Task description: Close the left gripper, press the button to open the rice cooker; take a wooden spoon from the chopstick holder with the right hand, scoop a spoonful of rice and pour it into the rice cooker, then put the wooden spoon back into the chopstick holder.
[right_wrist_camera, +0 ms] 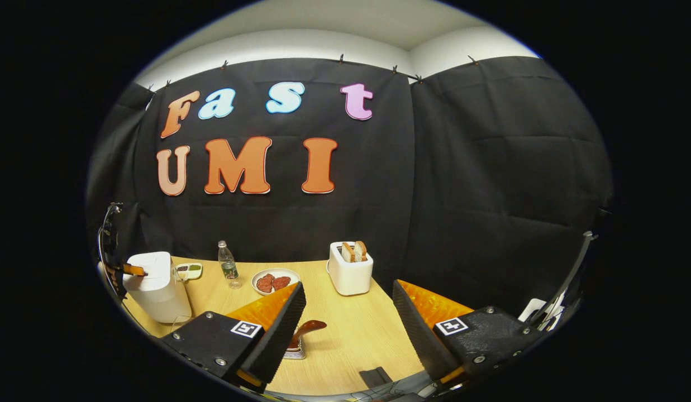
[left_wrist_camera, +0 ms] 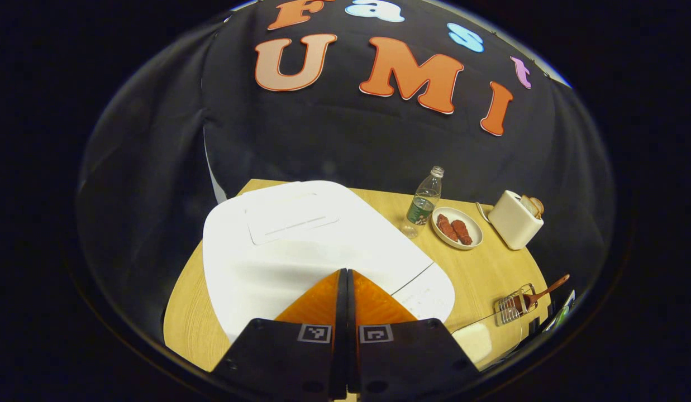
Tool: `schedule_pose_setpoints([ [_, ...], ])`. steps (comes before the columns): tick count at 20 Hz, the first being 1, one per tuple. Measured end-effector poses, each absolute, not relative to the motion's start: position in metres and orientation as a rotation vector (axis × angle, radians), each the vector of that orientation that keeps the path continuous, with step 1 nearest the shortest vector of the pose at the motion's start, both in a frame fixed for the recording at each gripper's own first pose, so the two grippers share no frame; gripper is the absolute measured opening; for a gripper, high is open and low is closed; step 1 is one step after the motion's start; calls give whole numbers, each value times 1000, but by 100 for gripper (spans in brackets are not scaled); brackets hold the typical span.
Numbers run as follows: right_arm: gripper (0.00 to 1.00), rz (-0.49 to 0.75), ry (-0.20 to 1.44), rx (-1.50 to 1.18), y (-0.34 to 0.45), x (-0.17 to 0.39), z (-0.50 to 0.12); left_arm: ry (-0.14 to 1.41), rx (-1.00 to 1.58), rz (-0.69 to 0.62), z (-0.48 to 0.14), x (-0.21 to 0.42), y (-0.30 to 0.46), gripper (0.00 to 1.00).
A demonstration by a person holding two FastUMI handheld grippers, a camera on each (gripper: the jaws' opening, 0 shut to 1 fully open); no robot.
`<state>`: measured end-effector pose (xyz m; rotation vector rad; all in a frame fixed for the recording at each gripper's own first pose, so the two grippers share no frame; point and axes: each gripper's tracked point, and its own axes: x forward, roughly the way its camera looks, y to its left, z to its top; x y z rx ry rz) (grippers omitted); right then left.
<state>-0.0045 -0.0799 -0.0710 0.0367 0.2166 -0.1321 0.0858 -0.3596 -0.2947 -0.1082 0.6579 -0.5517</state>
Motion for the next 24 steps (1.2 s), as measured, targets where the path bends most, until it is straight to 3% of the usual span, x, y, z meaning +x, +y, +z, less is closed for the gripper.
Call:
schedule_pose_setpoints([
  [9, 97, -112, 226, 95, -74, 12, -90, 285, -277, -420, -123, 99, -294, 5],
  [13, 97, -70, 187, 174, -57, 28, -105, 212, -283, -380, -92, 80, -259, 4],
  [20, 96, -39, 325, 246, -35, 60, -190, 135, -258, -218, -66, 49, -189, 5],
  [22, 96, -30, 362, 257, -29, 67, -208, 108, -232, -181, -58, 40, -172, 10],
  [23, 96, -29, 376, 256, -28, 70, -216, 101, -222, -168, -56, 37, -166, 25],
  [24, 96, -25, 391, 255, -25, 72, -224, 95, -224, -157, -54, 33, -160, 27],
])
